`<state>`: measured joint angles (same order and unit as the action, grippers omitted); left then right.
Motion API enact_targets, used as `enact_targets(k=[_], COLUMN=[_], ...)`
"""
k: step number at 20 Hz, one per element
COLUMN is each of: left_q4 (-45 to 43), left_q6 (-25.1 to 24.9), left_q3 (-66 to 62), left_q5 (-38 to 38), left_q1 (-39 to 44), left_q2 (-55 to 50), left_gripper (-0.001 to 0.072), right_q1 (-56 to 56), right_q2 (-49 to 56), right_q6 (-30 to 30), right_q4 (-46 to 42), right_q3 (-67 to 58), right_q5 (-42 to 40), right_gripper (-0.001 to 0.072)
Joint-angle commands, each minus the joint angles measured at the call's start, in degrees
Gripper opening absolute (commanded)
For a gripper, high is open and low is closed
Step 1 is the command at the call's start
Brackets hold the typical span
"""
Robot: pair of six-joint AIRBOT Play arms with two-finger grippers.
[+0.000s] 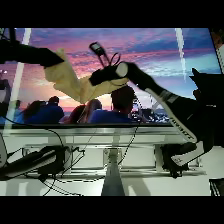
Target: Fold the clothes and pants, and hang the long-sleeved shirts on hangers.
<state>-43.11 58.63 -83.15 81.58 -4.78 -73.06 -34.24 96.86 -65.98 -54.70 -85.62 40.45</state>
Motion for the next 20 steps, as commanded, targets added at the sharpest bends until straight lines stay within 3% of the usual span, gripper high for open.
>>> enact_targets(k=[1,5,6,7,12,14,17,18,19,20], left_q4=[4.3,9.8,9.8,9.8,8.5,8.5,8.5,8.5,8.5,8.5], left_q6=[0.6,0.6,0.6,0.6,0.6,0.6,0.6,0.6,0.6,0.6], left_q3=[0.0,0.0,0.0,0.0,0.0,0.0,0.0,0.0,0.0,0.0], left_q5=[-14.6,-40.5,-44.2,-45.6,-45.8,-45.7,-44.7,-44.0,-43.3,-42.5], left_q1=[10.3,26.4,29.6,32.0,33.2,31.3,29.0,28.6,28.3,28.2], left_q2=[-6.2,-14.5,-16.3,-17.7,-18.5,-17.6,-16.2,-15.9,-15.7,-15.7], left_gripper=[0.0013,0.0028,0.0310,0.0715,0.0699,0.0699,0.0699,0.0698,0.0698,0.0698], right_q1=[11.7,21.5,23.3,25.1,32.7,34.4,34.9,34.6,34.2,33.7], right_q2=[-4.1,-5.6,-5.6,-5.6,-4.7,-2.3,3.8,5.8,7.6,8.9], right_q6=[0.0,-0.1,-0.1,0.0,0.0,0.4,5.8,5.3,3.2,0.2], right_q4=[-2.9,-3.0,-3.1,-3.2,-4.1,-3.8,2.7,6.1,9.4,12.6], right_q3=[-0.2,-0.2,-0.2,-0.2,-0.2,-0.1,-0.1,-0.1,-0.1,-0.1], right_q5=[6.6,11.1,11.9,12.5,13.9,18.5,26.8,26.8,25.0,22.7], right_gripper=[0.0014,0.0014,0.0014,0.0014,0.0012,0.0012,0.0016,0.0225,0.0566,0.0718])
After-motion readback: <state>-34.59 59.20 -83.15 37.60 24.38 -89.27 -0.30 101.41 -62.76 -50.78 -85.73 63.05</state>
